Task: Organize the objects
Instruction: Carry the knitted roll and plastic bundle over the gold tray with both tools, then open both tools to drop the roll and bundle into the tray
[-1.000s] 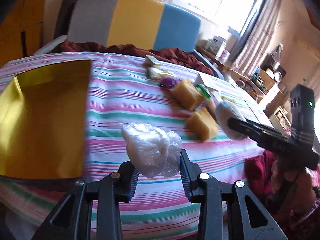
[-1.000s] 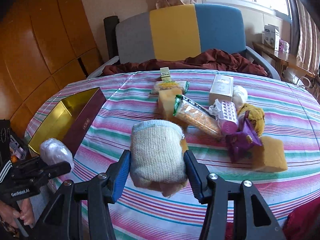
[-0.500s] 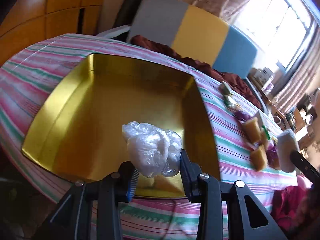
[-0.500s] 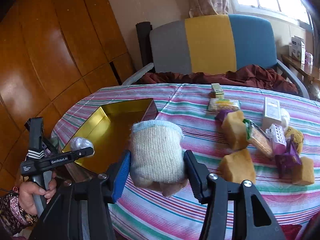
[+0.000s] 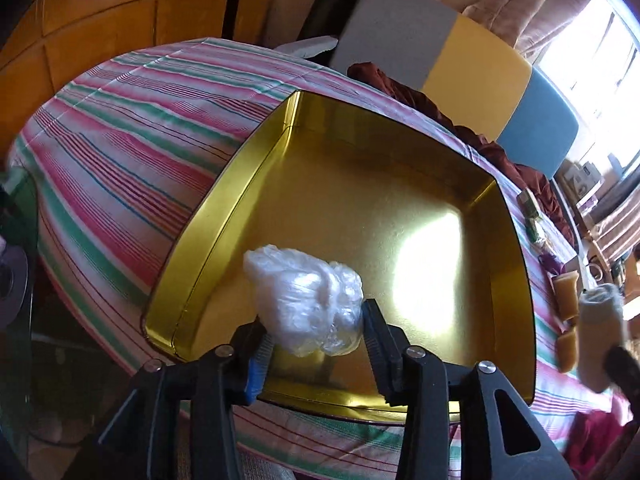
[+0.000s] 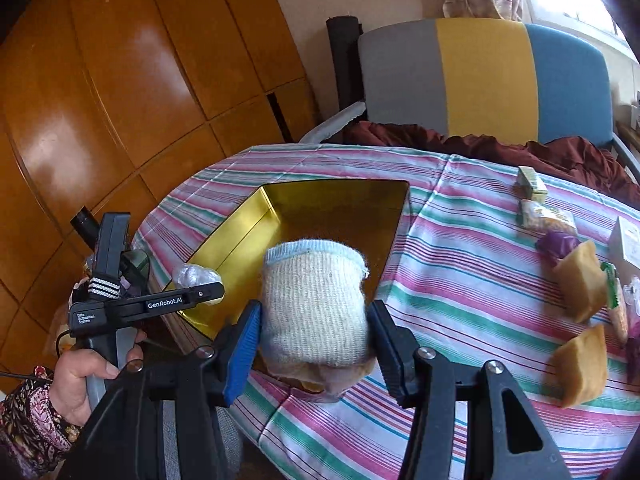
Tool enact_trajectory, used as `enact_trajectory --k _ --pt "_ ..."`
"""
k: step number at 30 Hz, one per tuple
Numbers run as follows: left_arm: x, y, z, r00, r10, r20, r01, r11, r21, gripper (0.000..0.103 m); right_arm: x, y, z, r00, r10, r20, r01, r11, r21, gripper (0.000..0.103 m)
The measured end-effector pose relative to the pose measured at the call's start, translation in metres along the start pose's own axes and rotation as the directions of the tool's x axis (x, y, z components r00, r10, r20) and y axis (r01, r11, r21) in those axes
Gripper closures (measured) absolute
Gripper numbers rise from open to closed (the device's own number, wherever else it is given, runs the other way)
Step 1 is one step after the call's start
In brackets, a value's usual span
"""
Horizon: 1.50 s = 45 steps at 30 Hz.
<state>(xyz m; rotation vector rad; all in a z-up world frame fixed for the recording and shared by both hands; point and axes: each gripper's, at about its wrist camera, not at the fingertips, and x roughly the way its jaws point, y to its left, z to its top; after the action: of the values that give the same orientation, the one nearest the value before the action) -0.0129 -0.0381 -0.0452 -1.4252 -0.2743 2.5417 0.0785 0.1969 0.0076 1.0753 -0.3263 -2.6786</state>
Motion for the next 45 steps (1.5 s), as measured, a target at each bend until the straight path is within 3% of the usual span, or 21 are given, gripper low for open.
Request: enact_trajectory --k 4,8,11,18,23,28,31,33,36,39,45 --pt "-0.014 0.003 -0.006 0.999 0.013 0.036 -0.012 1.000 -0.005 0.034 0.025 0.015 0.001 0.999 0.011 -0.043 -0.011 1.000 -0.015 0.049" --pt "-0.031 0.012 -0.011 0.996 0.007 0.088 -0.002 0.999 -0.054 0.033 0.050 0.022 -0.003 0.994 0.024 -0.110 -0.024 1.000 -0.003 0.049" --pt "-0.047 0.024 -0.011 0.990 0.020 0.140 -0.001 0.991 -0.132 0.024 0.067 0.028 -0.003 0.988 0.029 -0.154 -0.031 0.999 -0.014 0.049" --pt "-0.079 0.049 -0.008 0.971 0.052 0.233 -0.006 0.981 -0.192 0.019 0.108 0.043 0.006 0.976 0.007 -0.217 -0.011 1.000 -0.018 0.049" --pt "-0.091 0.063 -0.009 0.966 0.054 0.254 0.000 0.978 -0.210 0.018 0.139 0.059 0.010 0.964 -0.016 -0.266 0.013 1.000 -0.011 0.049" --pt "-0.098 0.070 -0.013 0.961 0.089 0.261 -0.029 0.973 -0.227 0.017 0.162 0.076 0.016 0.963 0.019 -0.270 -0.013 1.000 0.022 0.047" --pt "-0.100 0.073 -0.015 0.960 0.113 0.257 -0.049 0.969 -0.244 0.016 0.159 0.081 0.015 0.964 0.063 -0.257 -0.058 0.998 0.025 0.045" --pt "-0.100 0.078 -0.016 0.959 0.112 0.259 -0.041 0.963 -0.266 0.016 0.152 0.082 0.014 0.968 0.078 -0.239 -0.075 0.997 0.021 0.040" --pt "-0.098 0.080 -0.018 0.961 0.104 0.257 -0.024 0.954 -0.298 0.015 0.138 0.079 0.011 0.971 0.084 -0.222 -0.082 0.996 0.018 0.040" --pt "-0.095 0.074 -0.021 0.965 0.093 0.247 -0.015 0.953 -0.302 0.015 0.121 0.076 0.011 0.979 0.063 -0.193 -0.063 0.998 0.006 0.040" --pt "-0.093 0.039 -0.025 0.968 0.068 0.243 -0.013 0.975 -0.220 0.011 0.081 0.061 0.016 0.993 -0.015 -0.113 0.016 1.000 0.002 0.040"
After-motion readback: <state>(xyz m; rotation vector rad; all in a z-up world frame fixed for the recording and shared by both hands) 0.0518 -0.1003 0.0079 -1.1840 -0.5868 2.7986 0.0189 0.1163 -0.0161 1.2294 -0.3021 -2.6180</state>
